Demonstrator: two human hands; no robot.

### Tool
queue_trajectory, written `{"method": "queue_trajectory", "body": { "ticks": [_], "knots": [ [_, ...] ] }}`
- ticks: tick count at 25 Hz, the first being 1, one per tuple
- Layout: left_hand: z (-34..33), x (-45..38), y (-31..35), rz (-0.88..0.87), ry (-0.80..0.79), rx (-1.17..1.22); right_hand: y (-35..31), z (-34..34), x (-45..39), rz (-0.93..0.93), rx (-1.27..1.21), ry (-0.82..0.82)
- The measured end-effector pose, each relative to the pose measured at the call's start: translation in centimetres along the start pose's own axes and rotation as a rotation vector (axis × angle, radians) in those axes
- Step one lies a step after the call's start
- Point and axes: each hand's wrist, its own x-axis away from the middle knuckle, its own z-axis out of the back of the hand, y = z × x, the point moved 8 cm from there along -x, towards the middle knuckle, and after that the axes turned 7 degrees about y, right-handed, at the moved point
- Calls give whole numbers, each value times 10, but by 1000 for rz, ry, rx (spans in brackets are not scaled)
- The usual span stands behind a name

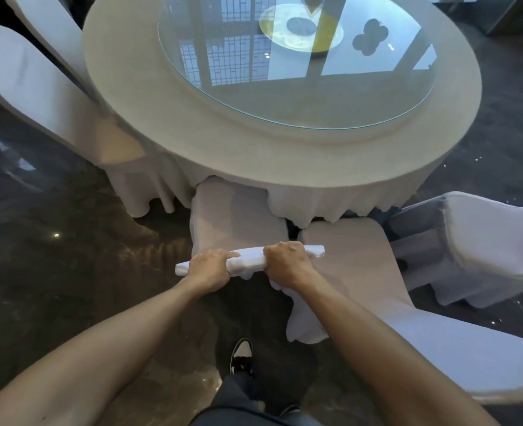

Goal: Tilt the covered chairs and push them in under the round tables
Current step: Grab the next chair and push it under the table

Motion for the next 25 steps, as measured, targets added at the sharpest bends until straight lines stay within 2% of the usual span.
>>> {"method": "queue_trajectory", "body": {
  "ticks": [3,6,9,11,14,17,22,25],
  "knots": [
    [2,8,16,19,38,-14,27,-5,18,-8,-219,18],
    [12,24,54,8,155,-57,62,2,46,-51,-361,60],
    [6,46,113,-50,222,-127,94,5,79,-59,-377,5],
    [-10,69,176,-144,233,-99,129,0,115,-48,-335,-47],
    [-53,103,266,-263,113,72,187,-11,170,-57,-280,-85],
    [-100,138,345,-247,-11,68,258,-18,231,-99,-305,-72],
    [-156,189,429,-265,-252,62,336,-16,320,-145,-364,1],
    [-183,206,461,-251,-306,64,365,-21,359,-147,-378,-31]
  ]
}}
